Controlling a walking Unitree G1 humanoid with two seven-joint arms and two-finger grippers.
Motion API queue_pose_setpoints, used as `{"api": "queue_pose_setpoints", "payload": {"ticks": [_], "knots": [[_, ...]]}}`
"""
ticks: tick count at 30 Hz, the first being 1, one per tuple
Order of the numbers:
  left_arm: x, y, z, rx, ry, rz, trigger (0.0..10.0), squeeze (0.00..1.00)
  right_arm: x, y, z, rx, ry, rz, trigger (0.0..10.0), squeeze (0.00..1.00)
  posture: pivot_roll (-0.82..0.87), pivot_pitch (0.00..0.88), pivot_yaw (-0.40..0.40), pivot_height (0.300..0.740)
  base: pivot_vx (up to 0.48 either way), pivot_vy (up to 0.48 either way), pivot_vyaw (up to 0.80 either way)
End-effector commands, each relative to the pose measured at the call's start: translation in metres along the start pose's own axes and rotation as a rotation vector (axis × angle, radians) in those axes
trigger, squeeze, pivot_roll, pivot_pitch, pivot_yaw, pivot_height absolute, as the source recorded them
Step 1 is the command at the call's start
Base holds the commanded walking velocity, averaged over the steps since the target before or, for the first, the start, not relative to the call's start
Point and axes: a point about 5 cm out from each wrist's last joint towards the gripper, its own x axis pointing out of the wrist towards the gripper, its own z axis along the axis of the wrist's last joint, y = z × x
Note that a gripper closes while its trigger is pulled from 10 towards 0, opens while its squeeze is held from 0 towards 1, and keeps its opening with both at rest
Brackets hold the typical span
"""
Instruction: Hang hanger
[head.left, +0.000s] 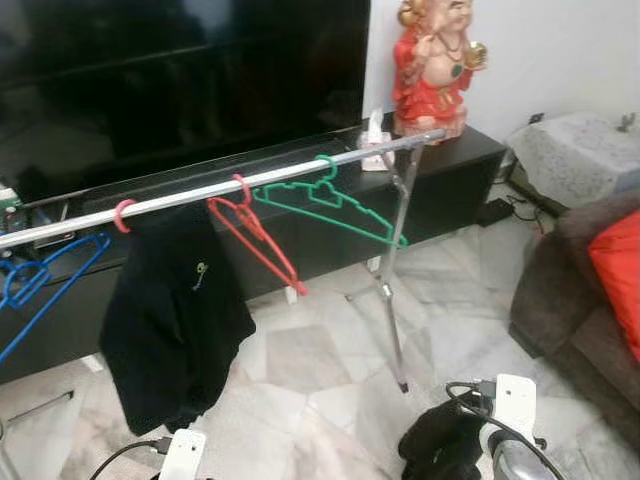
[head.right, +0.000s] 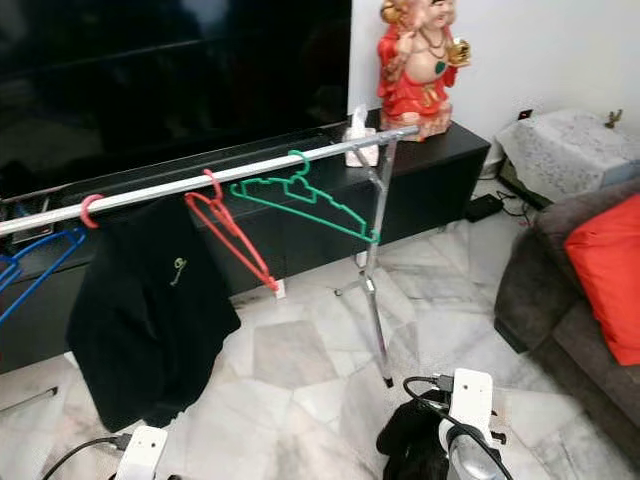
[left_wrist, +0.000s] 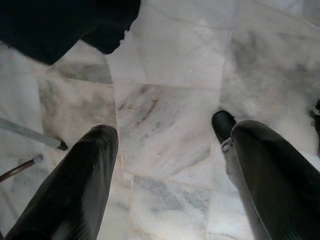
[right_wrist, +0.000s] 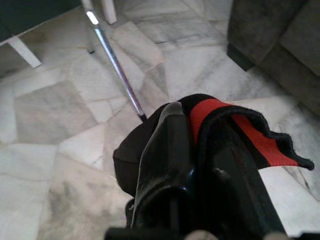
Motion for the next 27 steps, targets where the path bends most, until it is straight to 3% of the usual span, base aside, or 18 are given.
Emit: {"api": "queue_pose_setpoints", "payload": {"ticks": [1,9,22,27], "knots": [[0.000,0.001,-0.003,0.003,0.015,0.000,10.0,0.00,0.001,0.002,0.006,-0.011,-0.032,0.009,10.0,0.00,-0.18,0.000,0.051,0.740,0.000,-0.352,0.00],[-0.001,0.000,-0.004,0.008,0.017,-0.002,10.0,0.00,0.001,0.001,0.006,-0.016,-0.046,0.009,10.0,0.00,-0.18,0.000,0.051,0.740,0.000,-0.356,0.00],[-0.001,-0.002,-0.005,0.000,0.020,-0.002,10.0,0.00,0.007,0.002,0.028,-0.020,-0.129,0.023,10.0,0.00,-0.18,0.000,0.042,0.740,0.000,-0.351,0.00],[-0.001,-0.001,-0.004,-0.012,0.018,0.010,10.0,0.00,0.008,0.006,0.029,-0.018,-0.129,0.032,10.0,0.00,-0.16,0.000,0.040,0.740,0.000,-0.056,0.00]]}}
